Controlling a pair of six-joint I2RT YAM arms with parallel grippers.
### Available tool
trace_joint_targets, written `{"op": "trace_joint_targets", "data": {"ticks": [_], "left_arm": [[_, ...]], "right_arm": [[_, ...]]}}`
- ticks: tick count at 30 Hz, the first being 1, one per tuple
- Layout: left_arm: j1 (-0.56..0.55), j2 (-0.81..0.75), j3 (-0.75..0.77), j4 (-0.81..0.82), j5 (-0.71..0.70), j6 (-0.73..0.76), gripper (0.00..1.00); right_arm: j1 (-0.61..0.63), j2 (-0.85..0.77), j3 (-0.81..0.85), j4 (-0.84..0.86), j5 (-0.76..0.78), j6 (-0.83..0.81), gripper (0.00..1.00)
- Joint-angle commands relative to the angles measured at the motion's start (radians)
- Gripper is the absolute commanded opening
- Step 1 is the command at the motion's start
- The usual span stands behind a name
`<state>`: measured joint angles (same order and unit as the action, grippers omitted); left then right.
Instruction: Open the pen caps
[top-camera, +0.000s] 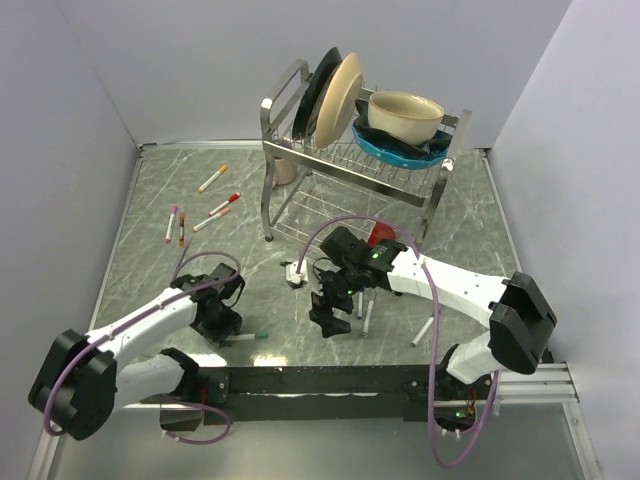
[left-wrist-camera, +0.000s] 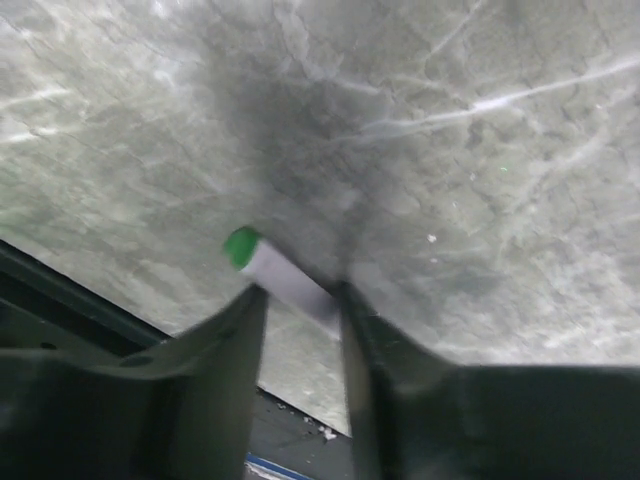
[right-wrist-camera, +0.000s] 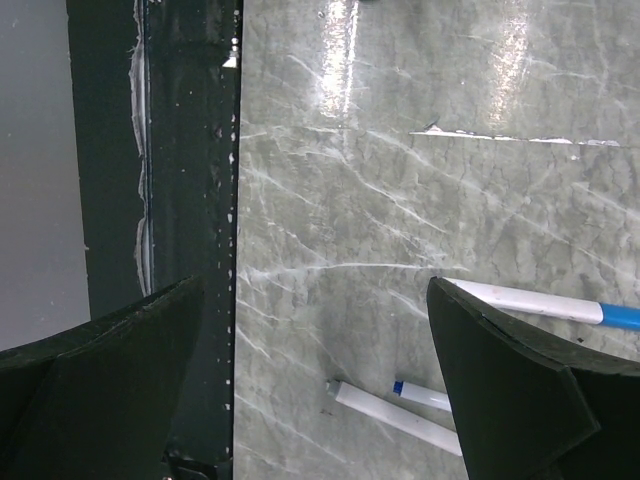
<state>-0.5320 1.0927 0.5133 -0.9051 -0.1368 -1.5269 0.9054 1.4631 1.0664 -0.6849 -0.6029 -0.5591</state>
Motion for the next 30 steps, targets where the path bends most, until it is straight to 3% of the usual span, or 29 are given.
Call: {"op": "trace_joint_targets", "data": {"ticks": [1,7,12,14,18,19,22,30], "left_arm": [[0.000,0.041,0.017,0.089,-0.118,0.027,0.27],[0.000,-0.049,-0.021,0.213,-0.057,0.056,0.12],[0.001,-0.199,-0.093,0.411,0.009,0.100,0.01],[0.001,-0.258,-0.140,0.484,0.051,0.099,0.01],[0.001,-0.460,-0.263,0.785,0.132,0.100,0.01],[0.001,-0.493,-0.324,0.965,0.153,0.100,0.01],[0.000,-0.576,-0.393,1.176,0.183,0.067,0.01],[-0.002,-0.550,-0.409,1.344,0.261,0.079,0.01]], "right_arm": [[0.003,-0.032,0.021,-0.002,-0.015,-0.019,1.00],[0.003,-0.044,0.015,-0.001,-0.028,-0.025,1.00],[0.007,-0.059,0.001,0.002,-0.078,-0.039,1.00],[0.013,-0.066,-0.005,0.016,-0.089,-0.036,1.00],[0.023,-0.084,-0.023,0.062,-0.121,-0.006,1.00],[0.026,-0.092,-0.029,0.080,-0.121,0.029,1.00],[0.024,-0.128,-0.066,0.236,-0.094,0.143,1.00],[0.012,-0.101,-0.120,0.524,0.117,0.635,1.00]]}}
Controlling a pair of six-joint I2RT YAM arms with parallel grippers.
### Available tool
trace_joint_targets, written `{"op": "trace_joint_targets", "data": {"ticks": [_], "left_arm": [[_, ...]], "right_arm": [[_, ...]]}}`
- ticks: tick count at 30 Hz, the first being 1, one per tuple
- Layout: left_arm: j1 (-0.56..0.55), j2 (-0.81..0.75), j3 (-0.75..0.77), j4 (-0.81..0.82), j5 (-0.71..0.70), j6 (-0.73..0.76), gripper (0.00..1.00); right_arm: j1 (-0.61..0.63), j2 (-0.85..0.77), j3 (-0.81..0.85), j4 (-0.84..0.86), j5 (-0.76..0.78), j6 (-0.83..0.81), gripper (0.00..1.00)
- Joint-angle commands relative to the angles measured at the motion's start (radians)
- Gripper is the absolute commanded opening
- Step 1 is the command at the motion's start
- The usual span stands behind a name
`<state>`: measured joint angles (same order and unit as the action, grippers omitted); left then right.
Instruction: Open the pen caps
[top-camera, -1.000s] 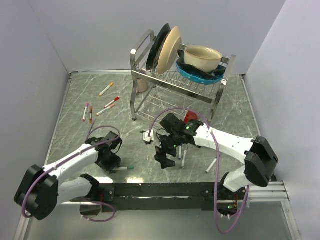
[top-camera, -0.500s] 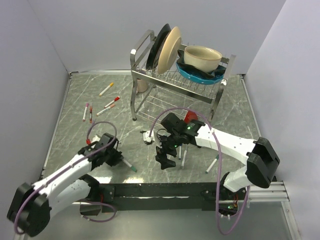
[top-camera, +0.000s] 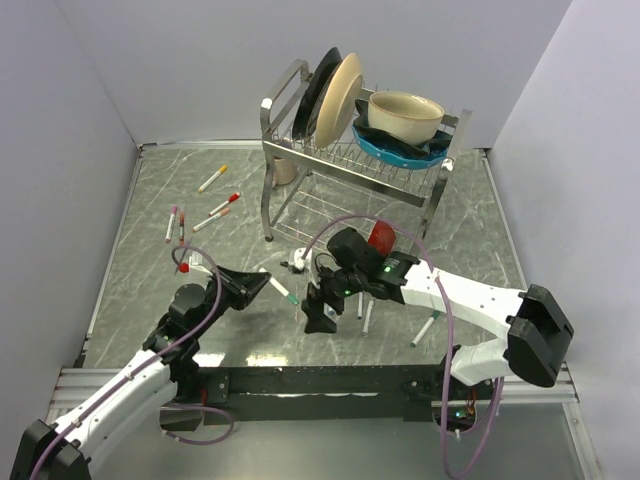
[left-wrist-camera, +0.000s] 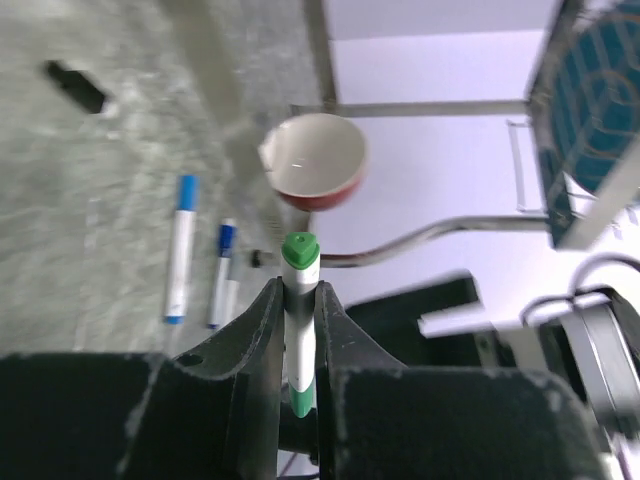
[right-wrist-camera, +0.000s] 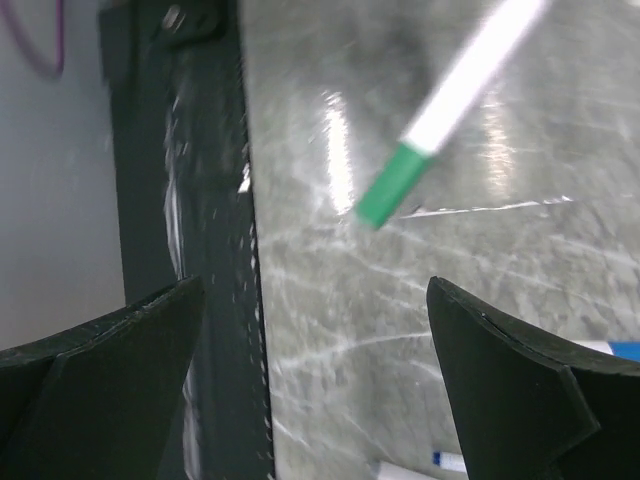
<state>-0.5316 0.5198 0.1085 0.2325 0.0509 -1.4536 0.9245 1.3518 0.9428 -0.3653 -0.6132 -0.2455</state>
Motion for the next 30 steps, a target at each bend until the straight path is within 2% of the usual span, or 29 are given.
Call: {"op": "trace_joint_targets", "data": {"ticks": [1,5,11,13,14,19,23,24,25,26,27,30], "left_arm": [[-0.002,0.026,-0.006,0.211,0.078,0.012,0.01],[-0.002,0.036,-0.009,0.223,0.090,0.022,0.01],[-0.002,0.039,-0.030,0.261,0.110,0.015,0.01],[-0.002,0.039,-0.036,0.274,0.110,0.012,0.01],[-0.002,0.040,-0.041,0.277,0.110,0.012,0.01],[-0.002,0.045,-0.046,0.289,0.109,0.016,0.01],[-0.002,0.045,-0.046,0.289,0.104,0.018,0.01],[-0.002,0.045,-0.046,0.288,0.102,0.018,0.06],[-0.002,0.040,-0.046,0.286,0.101,0.018,0.17],[-0.002,0.037,-0.047,0.280,0.098,0.016,0.31],[-0.002,0.034,-0.053,0.280,0.095,0.019,0.52],[-0.002,0.013,-0.062,0.283,0.092,0.029,0.68]], "right_arm": [[-0.013,0.020,0.008,0.215,0.128,0.346,1.00],[-0.021,0.038,0.001,0.247,0.021,0.408,1.00],[-0.061,0.073,-0.009,0.296,-0.023,0.485,0.98],[-0.067,0.095,-0.007,0.301,-0.055,0.497,0.84],[-0.069,0.098,-0.007,0.301,-0.063,0.499,0.72],[-0.069,0.124,0.002,0.290,-0.100,0.491,0.47],[-0.069,0.132,0.013,0.275,-0.138,0.473,0.20],[-0.069,0.133,0.014,0.267,-0.146,0.466,0.16],[-0.070,0.135,0.020,0.261,-0.164,0.459,0.12],[-0.070,0.135,0.025,0.252,-0.168,0.436,0.07],[-0.069,0.138,0.028,0.238,-0.175,0.427,0.04],[-0.069,0.150,0.044,0.215,-0.198,0.402,0.00]]}}
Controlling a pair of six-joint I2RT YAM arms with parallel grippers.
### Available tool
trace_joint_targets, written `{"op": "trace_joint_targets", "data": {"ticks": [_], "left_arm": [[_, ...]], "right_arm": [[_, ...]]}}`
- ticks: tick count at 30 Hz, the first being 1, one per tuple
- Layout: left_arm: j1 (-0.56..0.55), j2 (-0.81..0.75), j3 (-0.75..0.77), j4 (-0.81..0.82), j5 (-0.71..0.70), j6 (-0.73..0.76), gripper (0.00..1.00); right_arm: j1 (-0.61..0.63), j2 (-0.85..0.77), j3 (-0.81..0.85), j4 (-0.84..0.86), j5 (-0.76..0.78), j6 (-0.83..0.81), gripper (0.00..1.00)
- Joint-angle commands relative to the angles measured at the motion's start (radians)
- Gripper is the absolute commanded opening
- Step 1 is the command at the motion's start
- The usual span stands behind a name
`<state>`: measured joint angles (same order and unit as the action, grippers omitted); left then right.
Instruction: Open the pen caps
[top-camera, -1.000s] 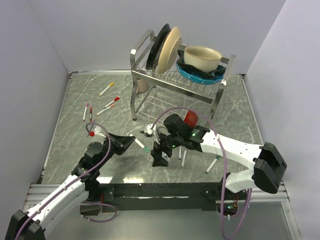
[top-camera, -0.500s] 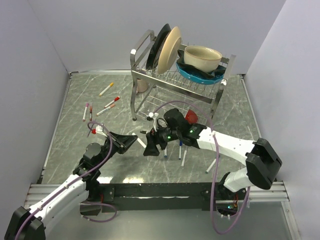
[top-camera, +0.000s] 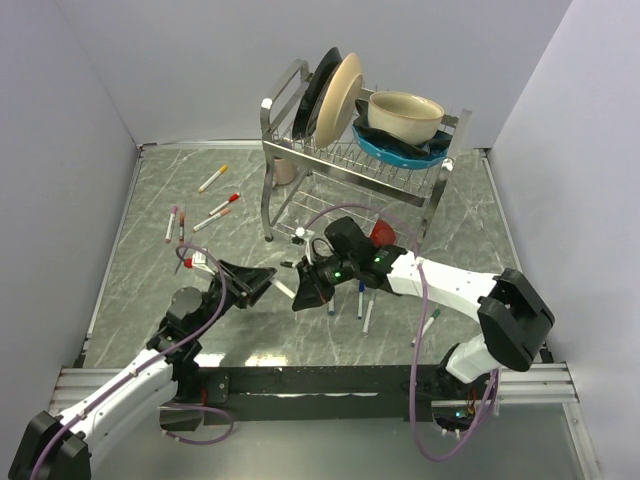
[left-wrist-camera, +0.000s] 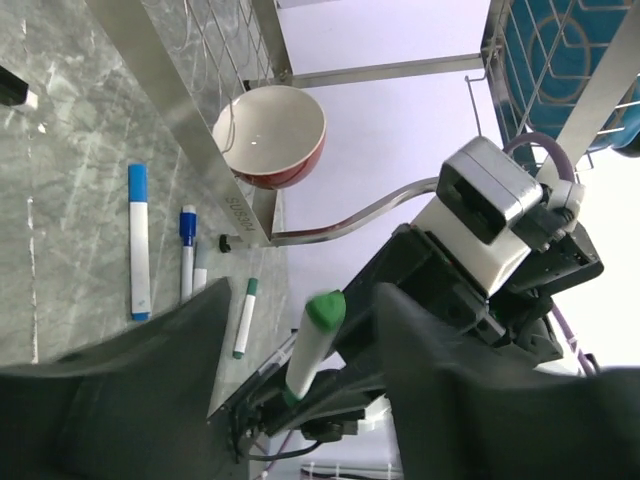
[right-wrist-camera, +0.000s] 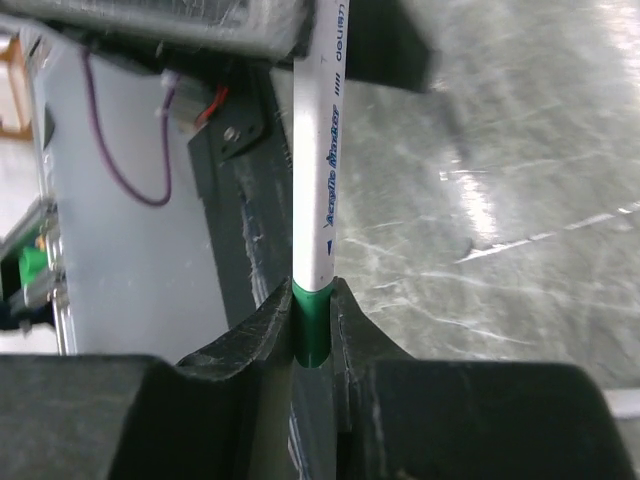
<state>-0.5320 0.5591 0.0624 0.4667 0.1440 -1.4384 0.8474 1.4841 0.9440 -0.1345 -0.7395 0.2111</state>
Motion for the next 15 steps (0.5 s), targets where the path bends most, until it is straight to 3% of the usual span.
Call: {"op": "trace_joint_targets", "data": {"ticks": [1,5,6,9,15], "left_arm": [[-0.002,-0.033,-0.012,0.041,-0.001,0.018,0.70],[-0.016,-0.022,0.027,-0.028,-0.015,0.045,0.70],[-0.032,-0.015,0.037,-0.034,-0.024,0.047,0.63],[-0.072,0.036,0.054,-0.025,-0.050,0.045,0.53],[-0.192,0.159,0.112,-0.005,-0.141,0.059,0.50]], "right_arm": [[0.009,0.019,0.045,-0.017,-0.077,-0.058,0.00],[0.008,0.024,0.047,-0.020,-0.092,-0.070,0.00],[0.009,0.024,0.049,-0.020,-0.090,-0.072,0.00],[0.009,0.027,0.052,-0.022,-0.084,-0.069,0.00],[0.004,0.030,0.053,-0.023,-0.043,-0.067,0.00]]}}
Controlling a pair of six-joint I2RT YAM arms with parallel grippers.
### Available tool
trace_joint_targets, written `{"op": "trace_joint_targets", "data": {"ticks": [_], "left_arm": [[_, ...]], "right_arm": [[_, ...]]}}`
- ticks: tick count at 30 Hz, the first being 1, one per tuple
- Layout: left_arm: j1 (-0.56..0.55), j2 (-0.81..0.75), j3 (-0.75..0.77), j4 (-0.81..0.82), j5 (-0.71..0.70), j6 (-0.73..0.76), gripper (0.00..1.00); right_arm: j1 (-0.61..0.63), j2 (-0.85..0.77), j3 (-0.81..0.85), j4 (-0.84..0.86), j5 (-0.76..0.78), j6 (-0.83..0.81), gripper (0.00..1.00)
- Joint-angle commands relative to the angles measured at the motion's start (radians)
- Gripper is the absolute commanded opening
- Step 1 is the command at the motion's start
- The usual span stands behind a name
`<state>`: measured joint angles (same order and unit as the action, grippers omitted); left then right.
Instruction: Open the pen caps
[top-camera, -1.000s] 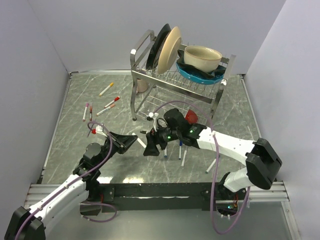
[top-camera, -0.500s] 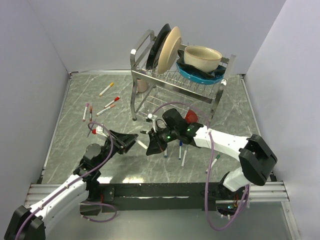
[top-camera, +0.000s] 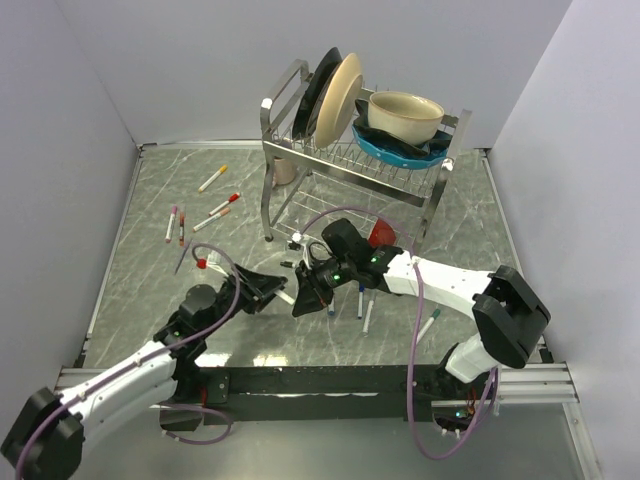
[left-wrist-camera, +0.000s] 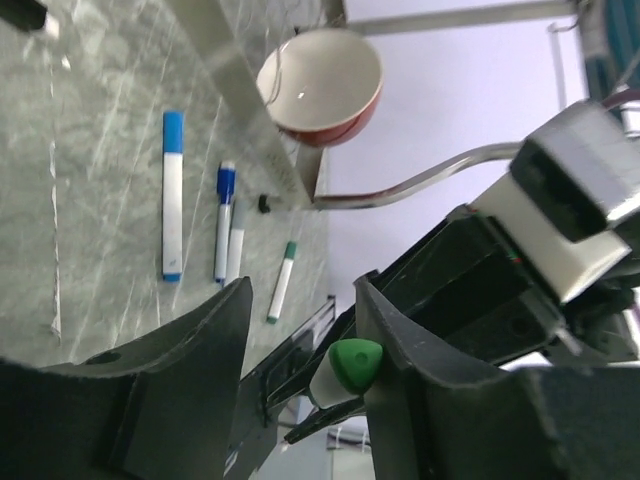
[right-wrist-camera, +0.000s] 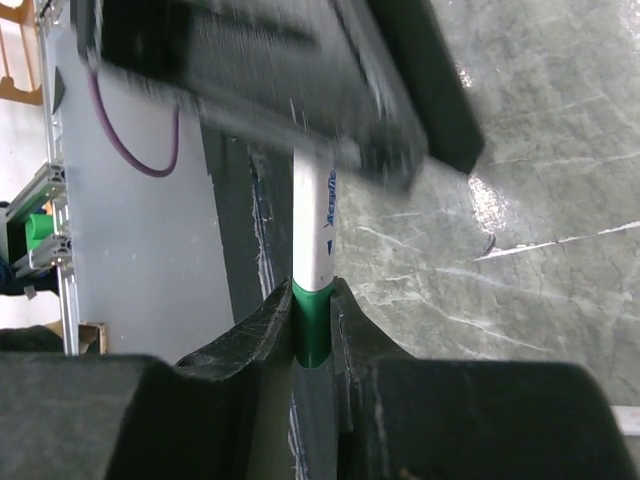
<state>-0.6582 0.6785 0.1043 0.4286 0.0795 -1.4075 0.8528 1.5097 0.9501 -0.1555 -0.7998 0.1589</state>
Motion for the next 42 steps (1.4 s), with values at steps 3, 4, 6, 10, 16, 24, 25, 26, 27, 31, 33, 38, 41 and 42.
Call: {"op": "trace_joint_targets", "data": {"ticks": [3,4,6,10,16,24,25,26,27,31,33,38,41,42], "left_arm": [[-0.107,0.062,0.100,0.013,-0.135,0.039,0.41],[-0.115,0.065,0.107,0.004,-0.150,0.042,0.39],[-0.127,0.064,0.127,-0.025,-0.187,0.051,0.20],[-0.129,0.006,0.147,-0.111,-0.254,0.051,0.01],[-0.061,-0.187,0.212,-0.479,-0.515,0.039,0.01],[0.272,-0.162,0.249,-0.597,-0.311,0.097,0.01],[0.281,-0.154,0.230,-0.590,-0.293,0.099,0.01],[0.292,-0.149,0.219,-0.588,-0.290,0.093,0.01],[0.293,-0.145,0.210,-0.594,-0.288,0.087,0.01],[0.295,-0.146,0.160,-0.681,-0.325,0.021,0.01],[0.295,-0.152,0.143,-0.711,-0.354,0.001,0.01],[0.308,-0.114,0.113,-0.755,-0.402,-0.036,0.08],[0.333,-0.047,0.112,-0.729,-0.397,-0.019,0.09],[0.341,-0.027,0.113,-0.706,-0.383,-0.015,0.09]], "right_arm": [[-0.004,0.015,0.053,-0.016,0.040,-0.021,0.00],[-0.004,0.018,0.056,-0.018,0.042,-0.022,0.00],[-0.004,0.023,0.061,-0.027,0.039,-0.030,0.00],[-0.006,0.029,0.065,-0.042,0.018,-0.053,0.00],[0.020,0.053,0.055,-0.067,-0.044,-0.123,0.00],[0.061,0.078,0.085,-0.119,0.005,-0.180,0.00],[0.061,0.076,0.088,-0.124,0.019,-0.193,0.00],[0.061,0.075,0.093,-0.136,0.039,-0.205,0.00],[0.061,0.072,0.096,-0.147,0.054,-0.228,0.00],[0.060,0.078,0.108,-0.182,0.161,-0.329,0.00],[0.060,0.093,0.121,-0.206,0.160,-0.354,0.00],[0.060,0.116,0.131,-0.222,0.155,-0.364,0.00],[0.060,0.119,0.133,-0.225,0.159,-0.368,0.00],[0.058,0.121,0.133,-0.226,0.160,-0.368,0.00]]}}
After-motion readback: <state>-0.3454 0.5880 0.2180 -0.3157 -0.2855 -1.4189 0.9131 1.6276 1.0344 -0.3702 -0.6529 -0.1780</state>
